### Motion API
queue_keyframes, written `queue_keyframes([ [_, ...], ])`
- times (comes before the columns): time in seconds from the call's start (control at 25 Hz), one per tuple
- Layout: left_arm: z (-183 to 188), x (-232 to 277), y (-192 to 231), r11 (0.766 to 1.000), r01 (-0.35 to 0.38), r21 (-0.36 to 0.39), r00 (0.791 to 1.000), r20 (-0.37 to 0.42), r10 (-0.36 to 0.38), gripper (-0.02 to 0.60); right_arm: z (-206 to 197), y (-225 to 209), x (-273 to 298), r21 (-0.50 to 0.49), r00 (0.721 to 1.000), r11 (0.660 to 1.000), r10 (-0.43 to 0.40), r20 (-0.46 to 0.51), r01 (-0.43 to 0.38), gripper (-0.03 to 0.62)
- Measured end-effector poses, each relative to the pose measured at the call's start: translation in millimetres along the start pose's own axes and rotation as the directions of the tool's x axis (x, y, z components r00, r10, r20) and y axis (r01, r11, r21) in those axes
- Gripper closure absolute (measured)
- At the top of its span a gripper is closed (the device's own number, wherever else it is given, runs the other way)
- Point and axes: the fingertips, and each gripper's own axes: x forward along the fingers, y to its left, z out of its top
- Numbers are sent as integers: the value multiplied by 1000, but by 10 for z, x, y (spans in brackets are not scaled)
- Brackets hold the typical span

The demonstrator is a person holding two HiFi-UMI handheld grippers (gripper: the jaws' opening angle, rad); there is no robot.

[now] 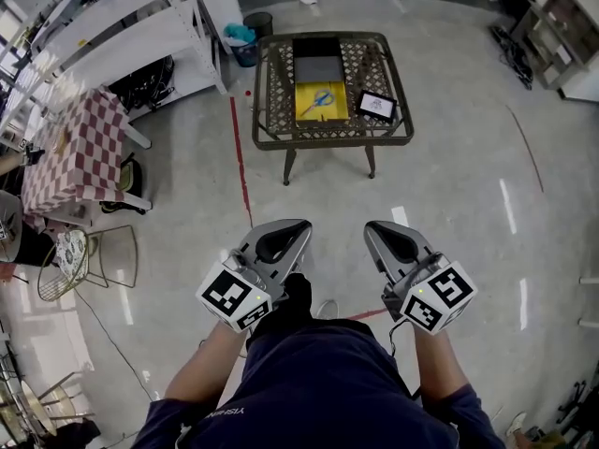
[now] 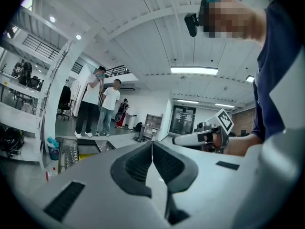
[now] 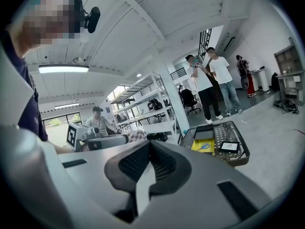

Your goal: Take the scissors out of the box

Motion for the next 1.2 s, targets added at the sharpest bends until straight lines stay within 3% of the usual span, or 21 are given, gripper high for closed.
queue_keyframes([
  [0.64, 172, 447, 1469, 999, 48, -26, 998, -29, -49, 557, 308, -559, 1392, 21, 999, 999, -43, -25, 44, 580],
  [1.2, 326, 755, 2395, 993, 117, -13, 991, -67, -118, 557, 601, -934, 2254, 34, 994, 994, -102, -29, 103, 580],
])
